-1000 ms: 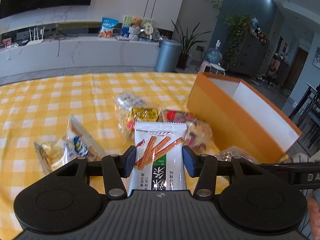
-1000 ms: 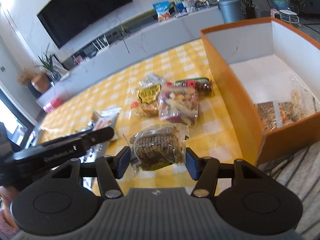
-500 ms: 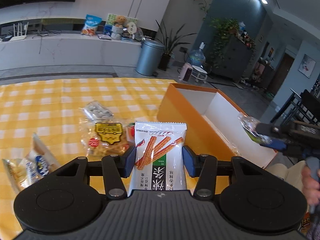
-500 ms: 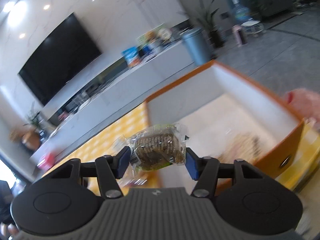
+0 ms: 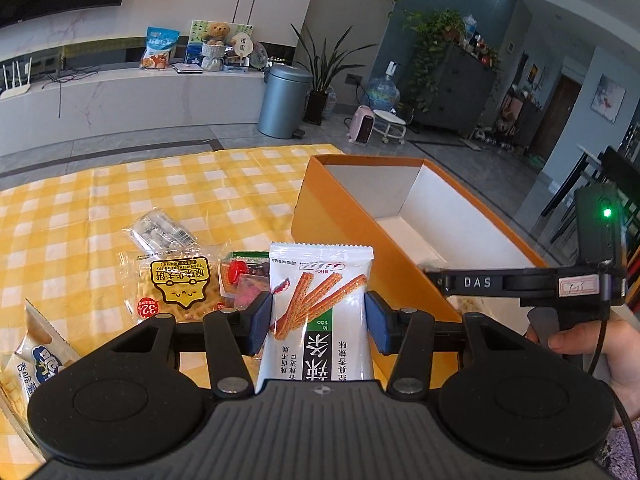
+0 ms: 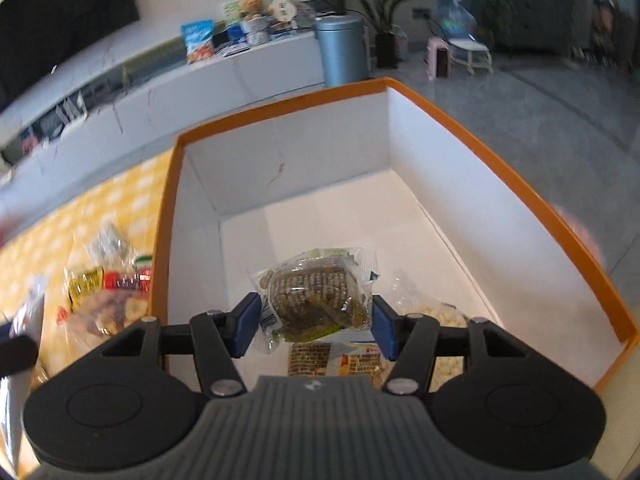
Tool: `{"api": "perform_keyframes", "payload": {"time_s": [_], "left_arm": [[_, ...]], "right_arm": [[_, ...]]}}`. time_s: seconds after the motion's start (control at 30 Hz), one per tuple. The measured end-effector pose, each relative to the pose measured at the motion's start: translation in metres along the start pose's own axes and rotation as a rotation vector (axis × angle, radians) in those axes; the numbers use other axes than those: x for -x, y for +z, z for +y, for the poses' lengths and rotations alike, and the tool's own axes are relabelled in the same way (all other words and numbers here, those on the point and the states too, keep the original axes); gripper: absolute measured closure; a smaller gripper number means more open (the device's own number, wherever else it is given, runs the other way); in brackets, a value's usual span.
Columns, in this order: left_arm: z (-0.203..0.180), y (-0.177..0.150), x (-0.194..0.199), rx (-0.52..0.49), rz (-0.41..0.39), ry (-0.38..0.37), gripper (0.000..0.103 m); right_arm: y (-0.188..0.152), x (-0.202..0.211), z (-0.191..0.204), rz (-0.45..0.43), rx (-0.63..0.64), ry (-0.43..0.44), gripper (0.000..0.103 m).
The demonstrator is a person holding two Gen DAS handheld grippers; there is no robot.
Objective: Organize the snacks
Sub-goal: 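Carry the dark cookie bag over the orange box and release it with the right gripper, then lower the stick-biscuit packet into the orange box and open the left gripper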
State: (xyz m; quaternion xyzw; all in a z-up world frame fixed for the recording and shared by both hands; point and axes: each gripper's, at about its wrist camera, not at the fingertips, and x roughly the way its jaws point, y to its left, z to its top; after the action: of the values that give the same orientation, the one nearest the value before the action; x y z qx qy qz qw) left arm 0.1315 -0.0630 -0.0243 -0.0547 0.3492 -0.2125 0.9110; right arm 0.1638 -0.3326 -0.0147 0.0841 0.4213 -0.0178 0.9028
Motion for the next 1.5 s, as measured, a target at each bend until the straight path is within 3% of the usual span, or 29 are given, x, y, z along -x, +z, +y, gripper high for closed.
{"api": "perform_keyframes", "payload": {"time_s": [0.07, 0.13, 0.27, 0.33, 0.63, 0.8, 0.97, 1.33, 1.4, 1.5], "left_arm": [[-0.005, 0.0, 0.001, -0.009, 0.0, -0.006, 0.046], [-0.013, 0.003, 0.002, -0.024, -0.005, -0.011, 0.046], [-0.028, 0.012, 0.001, -0.05, -0.025, -0.018, 0.046], [-0.037, 0.018, -0.001, -0.057, -0.032, -0.033, 0.046], [-0.084, 0.042, -0.033, -0.172, -0.02, -0.025, 0.046], [-0.112, 0.051, -0.06, -0.276, 0.017, -0.012, 0.046], [-0.134, 0.056, -0.097, -0.273, 0.069, -0.032, 0.046], [-0.167, 0.034, -0.152, -0.402, 0.187, 0.027, 0.046], [-0.168, 0.031, -0.152, -0.407, 0.188, 0.018, 0.043], [-0.168, 0.027, -0.146, -0.431, 0.174, 0.001, 0.029]], "right_arm": [[0.0, 0.0, -0.001, -0.008, 0.015, -0.005, 0.034], [-0.002, 0.002, -0.003, -0.02, 0.018, -0.005, 0.021], [-0.005, 0.022, -0.014, -0.101, -0.041, 0.019, 0.015], [-0.008, 0.036, -0.016, -0.148, -0.051, -0.032, 0.008], [-0.035, 0.07, -0.021, -0.166, 0.107, -0.223, 0.007], [-0.052, 0.087, -0.038, -0.197, 0.108, -0.251, 0.007], [-0.049, 0.08, -0.06, -0.162, 0.002, -0.16, 0.008], [-0.049, 0.077, -0.061, -0.148, -0.024, -0.137, 0.007], [-0.048, 0.077, -0.065, -0.147, -0.041, -0.123, 0.007], [-0.047, 0.077, -0.065, -0.146, -0.047, -0.12, 0.007]]}}
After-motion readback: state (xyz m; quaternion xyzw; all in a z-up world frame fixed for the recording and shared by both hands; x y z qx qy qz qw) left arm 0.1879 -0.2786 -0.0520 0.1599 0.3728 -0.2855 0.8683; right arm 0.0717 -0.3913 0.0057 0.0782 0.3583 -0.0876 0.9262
